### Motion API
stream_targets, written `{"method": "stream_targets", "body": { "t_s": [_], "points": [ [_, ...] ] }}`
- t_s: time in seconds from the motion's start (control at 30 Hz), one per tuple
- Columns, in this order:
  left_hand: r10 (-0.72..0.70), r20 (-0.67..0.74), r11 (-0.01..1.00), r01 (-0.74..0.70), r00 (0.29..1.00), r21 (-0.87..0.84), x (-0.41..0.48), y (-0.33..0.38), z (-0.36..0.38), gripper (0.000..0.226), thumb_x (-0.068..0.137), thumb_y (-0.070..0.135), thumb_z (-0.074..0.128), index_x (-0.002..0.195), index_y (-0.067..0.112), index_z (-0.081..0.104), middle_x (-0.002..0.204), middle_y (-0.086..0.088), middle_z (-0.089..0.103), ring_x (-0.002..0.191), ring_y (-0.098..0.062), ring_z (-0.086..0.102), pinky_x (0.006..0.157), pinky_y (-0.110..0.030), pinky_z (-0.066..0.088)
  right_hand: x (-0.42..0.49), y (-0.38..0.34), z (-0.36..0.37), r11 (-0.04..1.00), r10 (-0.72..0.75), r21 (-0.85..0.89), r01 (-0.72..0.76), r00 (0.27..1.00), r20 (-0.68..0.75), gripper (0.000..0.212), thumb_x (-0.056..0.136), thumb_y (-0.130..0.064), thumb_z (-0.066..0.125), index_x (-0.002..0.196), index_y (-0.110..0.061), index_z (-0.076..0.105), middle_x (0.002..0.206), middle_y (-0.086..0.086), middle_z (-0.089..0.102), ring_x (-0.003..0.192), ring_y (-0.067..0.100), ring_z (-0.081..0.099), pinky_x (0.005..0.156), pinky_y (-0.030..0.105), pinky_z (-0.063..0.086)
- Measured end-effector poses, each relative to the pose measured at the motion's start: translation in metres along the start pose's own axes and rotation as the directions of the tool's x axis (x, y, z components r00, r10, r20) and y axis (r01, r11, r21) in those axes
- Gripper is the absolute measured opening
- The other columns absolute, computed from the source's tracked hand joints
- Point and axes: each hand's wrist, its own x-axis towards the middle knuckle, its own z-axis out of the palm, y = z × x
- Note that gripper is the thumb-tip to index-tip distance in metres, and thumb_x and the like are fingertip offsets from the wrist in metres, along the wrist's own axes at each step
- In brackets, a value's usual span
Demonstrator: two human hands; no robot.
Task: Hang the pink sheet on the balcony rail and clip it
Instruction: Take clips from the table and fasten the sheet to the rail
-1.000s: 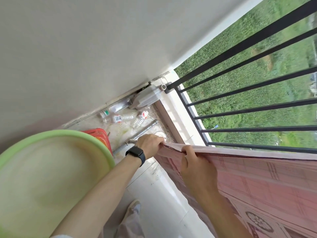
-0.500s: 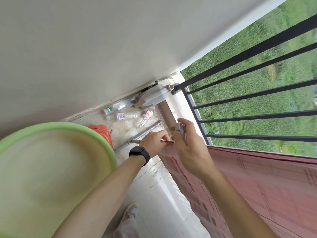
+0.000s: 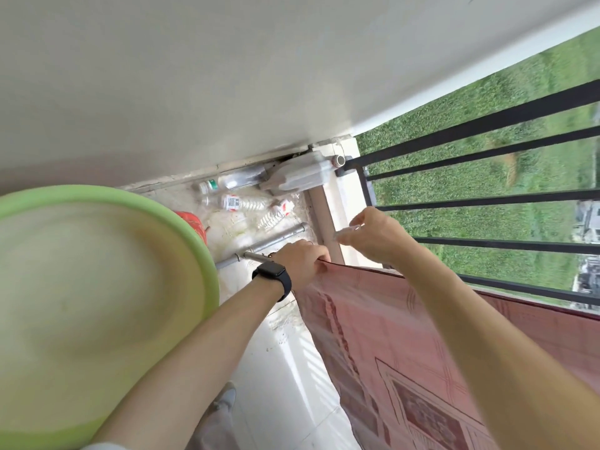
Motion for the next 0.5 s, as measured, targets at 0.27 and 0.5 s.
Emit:
{"method": "stream_targets", "body": {
  "t_s": [0.27, 0.5],
  "points": [
    [-0.008, -0.024, 1.0, 0.008, 1.0, 0.018, -0.001, -0.011, -0.005, 0.022, 0.085, 0.037, 0.045, 0.095, 0.035, 0.065, 0.092, 0.002, 0.065, 0.091, -0.02, 0.058, 0.076, -0.036, 0.049, 0.007, -0.003, 0.008, 0.968, -0.086, -0.234, 0.094, 0.995, 0.047, 0.029, 0.091, -0.01, 0.046, 0.116, -0.01, 0.062, 0.105, 0.011, 0.068, 0.087, 0.023, 0.057, 0.069, 0.03, 0.047],
    [-0.028, -0.153, 0.997, 0.015, 0.988, -0.082, 0.006, -0.017, 0.004, 0.013, 0.084, 0.027, 0.059, 0.086, 0.034, 0.069, 0.088, -0.001, 0.067, 0.094, -0.018, 0.057, 0.079, -0.034, 0.048, 0.021, 0.001, 0.017, 0.964, -0.178, -0.203, 0.172, 0.984, -0.009, 0.034, 0.081, -0.024, 0.077, 0.113, -0.016, 0.069, 0.107, 0.003, 0.069, 0.092, 0.017, 0.064, 0.068, 0.021, 0.052]
  ]
}}
